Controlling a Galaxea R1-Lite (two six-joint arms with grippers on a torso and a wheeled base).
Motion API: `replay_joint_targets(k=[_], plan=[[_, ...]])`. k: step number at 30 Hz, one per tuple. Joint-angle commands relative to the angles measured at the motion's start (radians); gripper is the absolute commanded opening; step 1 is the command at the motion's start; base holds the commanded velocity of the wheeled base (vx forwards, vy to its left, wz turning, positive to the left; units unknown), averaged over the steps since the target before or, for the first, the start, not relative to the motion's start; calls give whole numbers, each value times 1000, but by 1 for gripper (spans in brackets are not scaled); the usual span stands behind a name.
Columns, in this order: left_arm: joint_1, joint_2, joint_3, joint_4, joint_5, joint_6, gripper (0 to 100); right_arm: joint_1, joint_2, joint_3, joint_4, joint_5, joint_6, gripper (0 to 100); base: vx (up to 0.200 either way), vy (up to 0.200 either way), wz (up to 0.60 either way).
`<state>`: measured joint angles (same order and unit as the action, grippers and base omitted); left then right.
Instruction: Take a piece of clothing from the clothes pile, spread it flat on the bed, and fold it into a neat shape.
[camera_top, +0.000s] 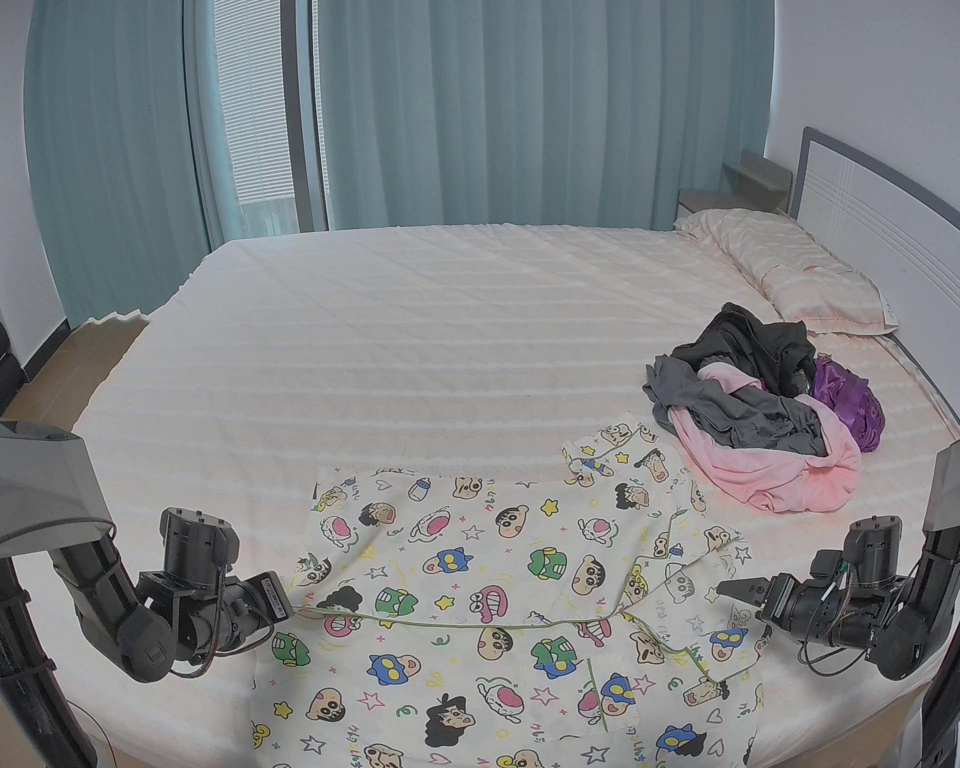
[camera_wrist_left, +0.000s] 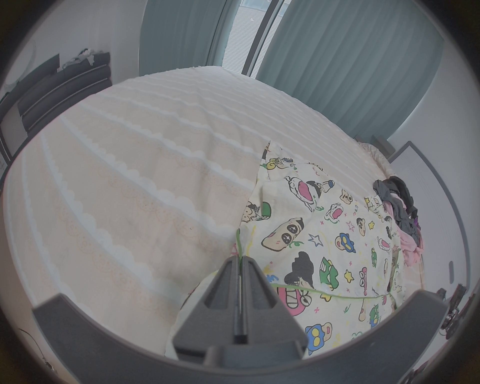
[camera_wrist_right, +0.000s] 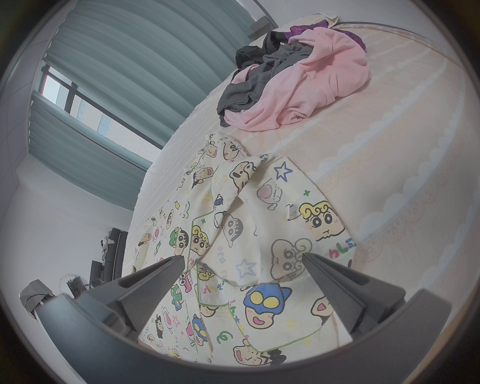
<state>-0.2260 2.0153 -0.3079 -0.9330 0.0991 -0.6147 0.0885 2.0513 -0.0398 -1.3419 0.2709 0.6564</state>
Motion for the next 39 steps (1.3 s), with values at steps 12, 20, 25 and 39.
replay_joint_targets(k=[12,20,25,39], plan=[[-98,8,49,-40,191,-8,0,0,-2,8,0,-1,-4,100,0,0,0],[-92,22,52,-49,191,-28,100,0,12,38,-92,1,0,100,0,0,0],[-73,5,24,-99,163,-54,100,-1,12,38,-94,1,0,100,0,0,0],[174,149,-663,333,-315,-14,100,13,10,38,-94,1,2,100,0,0,0]])
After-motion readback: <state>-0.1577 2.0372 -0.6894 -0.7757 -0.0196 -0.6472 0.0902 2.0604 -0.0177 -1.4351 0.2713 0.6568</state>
